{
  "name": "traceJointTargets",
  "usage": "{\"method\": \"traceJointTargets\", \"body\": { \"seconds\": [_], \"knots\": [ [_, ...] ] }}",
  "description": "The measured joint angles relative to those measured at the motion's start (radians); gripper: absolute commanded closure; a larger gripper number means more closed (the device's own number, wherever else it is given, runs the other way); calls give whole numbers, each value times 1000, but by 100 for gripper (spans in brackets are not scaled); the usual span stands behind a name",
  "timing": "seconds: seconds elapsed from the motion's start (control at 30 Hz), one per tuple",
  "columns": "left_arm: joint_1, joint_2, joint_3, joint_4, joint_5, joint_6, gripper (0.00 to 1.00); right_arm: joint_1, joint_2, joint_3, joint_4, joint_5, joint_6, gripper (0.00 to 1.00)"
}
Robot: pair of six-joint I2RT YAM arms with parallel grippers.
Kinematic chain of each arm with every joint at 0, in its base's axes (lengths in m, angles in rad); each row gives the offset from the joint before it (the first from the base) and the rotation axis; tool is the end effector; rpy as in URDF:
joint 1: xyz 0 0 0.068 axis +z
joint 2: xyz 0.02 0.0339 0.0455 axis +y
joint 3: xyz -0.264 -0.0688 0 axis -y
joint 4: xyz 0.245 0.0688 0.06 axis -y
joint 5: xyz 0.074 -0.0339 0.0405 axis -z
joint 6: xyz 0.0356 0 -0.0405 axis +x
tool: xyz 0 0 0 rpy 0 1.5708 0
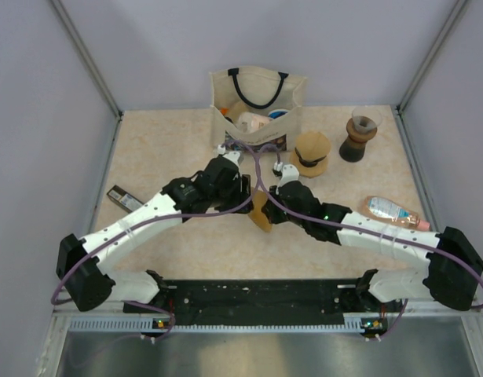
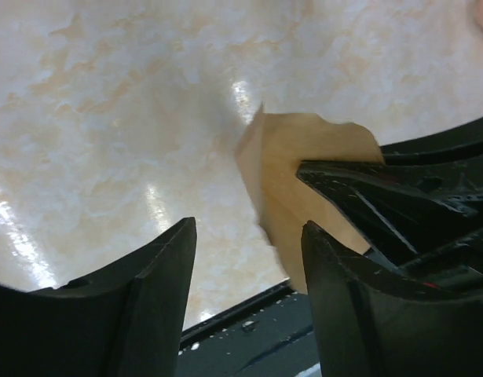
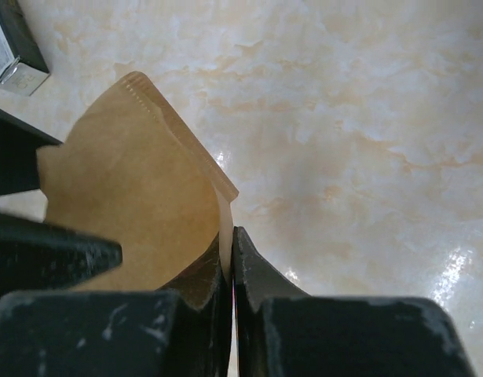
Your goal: Place the coffee filter in the dripper
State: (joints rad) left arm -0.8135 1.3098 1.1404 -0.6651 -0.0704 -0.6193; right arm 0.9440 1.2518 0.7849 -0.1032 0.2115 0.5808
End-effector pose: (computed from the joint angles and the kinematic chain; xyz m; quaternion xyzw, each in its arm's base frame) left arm 0.1921 -0.1996 0.3053 0.0778 0.9293 -0.2114 0.2928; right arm 0.1671 0.2180 0.2488 -0.1078 0.8673 0.2625 0.4090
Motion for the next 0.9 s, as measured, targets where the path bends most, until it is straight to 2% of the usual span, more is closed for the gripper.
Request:
{"method": "traceJointTargets", "body": {
  "seconds": [0.17, 0.37, 0.5, 0.6, 0.73, 0.9],
  "knots": [
    [0, -48, 0, 40, 68, 23, 1, -5, -10, 63, -77, 23, -29, 100],
    [0, -237, -42, 87, 73, 32, 1, -31, -51, 153, -206, 52, -79, 100],
    [0, -414, -82, 109, 25, 39, 1, -58, -92, 225, -283, 76, -122, 100],
    [1, -486, -97, 116, -27, 42, 1, -117, -119, 301, -332, 90, -155, 100],
    [11, -509, -122, 116, -108, 42, 1, -270, -131, 449, -380, 94, -213, 100],
    [69, -453, -161, 123, -131, 38, 1, -562, -112, 637, -417, 19, -272, 100]
  ]
}}
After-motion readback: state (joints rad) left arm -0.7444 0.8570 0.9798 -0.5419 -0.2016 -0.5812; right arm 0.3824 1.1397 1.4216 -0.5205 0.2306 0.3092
